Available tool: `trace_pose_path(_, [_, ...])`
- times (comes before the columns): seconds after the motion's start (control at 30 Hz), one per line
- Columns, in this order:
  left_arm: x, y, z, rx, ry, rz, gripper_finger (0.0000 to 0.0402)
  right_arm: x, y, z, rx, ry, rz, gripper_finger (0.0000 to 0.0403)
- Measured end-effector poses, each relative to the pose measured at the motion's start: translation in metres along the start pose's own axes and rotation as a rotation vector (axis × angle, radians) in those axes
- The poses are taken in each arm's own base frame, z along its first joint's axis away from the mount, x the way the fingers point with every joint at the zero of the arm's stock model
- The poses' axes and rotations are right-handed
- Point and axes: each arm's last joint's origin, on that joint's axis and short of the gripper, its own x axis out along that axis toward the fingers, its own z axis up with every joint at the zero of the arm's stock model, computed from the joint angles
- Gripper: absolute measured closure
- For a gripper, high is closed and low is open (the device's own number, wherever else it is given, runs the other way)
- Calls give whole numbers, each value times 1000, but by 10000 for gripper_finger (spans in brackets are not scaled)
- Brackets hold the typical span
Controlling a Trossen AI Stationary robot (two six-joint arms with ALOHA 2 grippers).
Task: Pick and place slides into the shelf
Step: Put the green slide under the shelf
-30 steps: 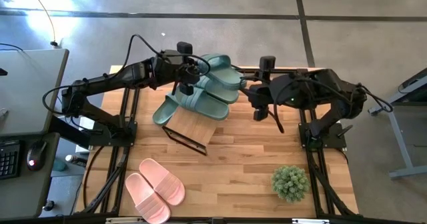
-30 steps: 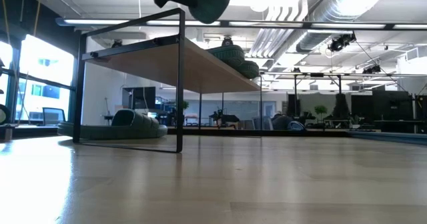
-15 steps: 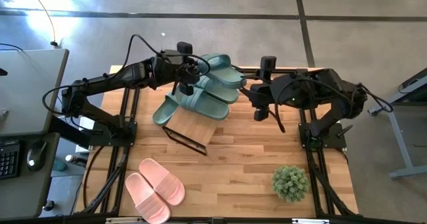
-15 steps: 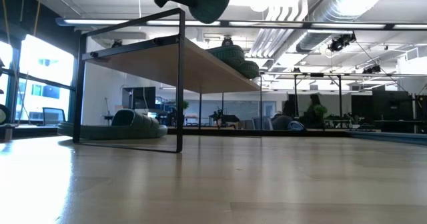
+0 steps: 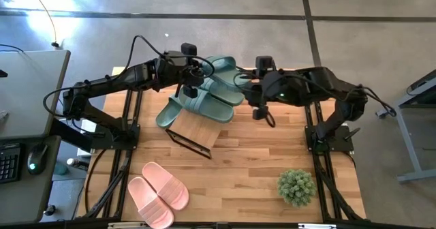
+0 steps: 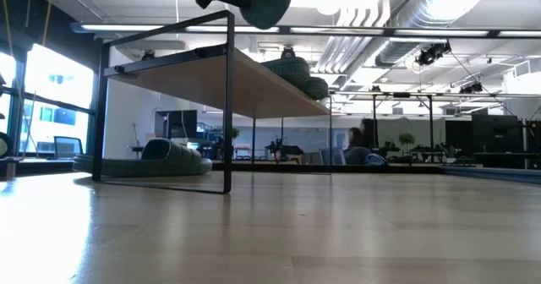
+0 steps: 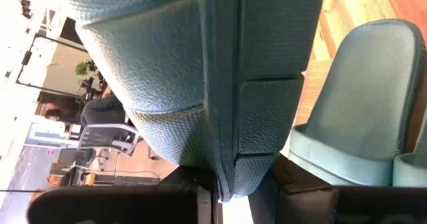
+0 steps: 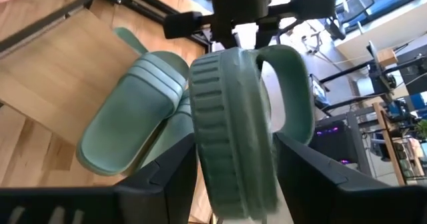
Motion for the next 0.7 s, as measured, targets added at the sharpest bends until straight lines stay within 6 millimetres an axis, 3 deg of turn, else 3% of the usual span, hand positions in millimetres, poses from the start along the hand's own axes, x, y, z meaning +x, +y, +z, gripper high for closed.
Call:
trace_pose_path(0.27, [0,-1,-1,4,6,-10,366,10,4,3,-14,25,-2,230])
trace_pose_path(0.5, [0,-1,-1,7,6,-14,366,9,4,2,-10,20,7,321])
trace_pose_path(0.6, [0,-2,-1,8,6,-17,340,10,3,2,-8,22,8,360])
trace_pose_path(0.7, [0,-2,-1,7,0,-27,301,10,3,1,-5,28,11,361])
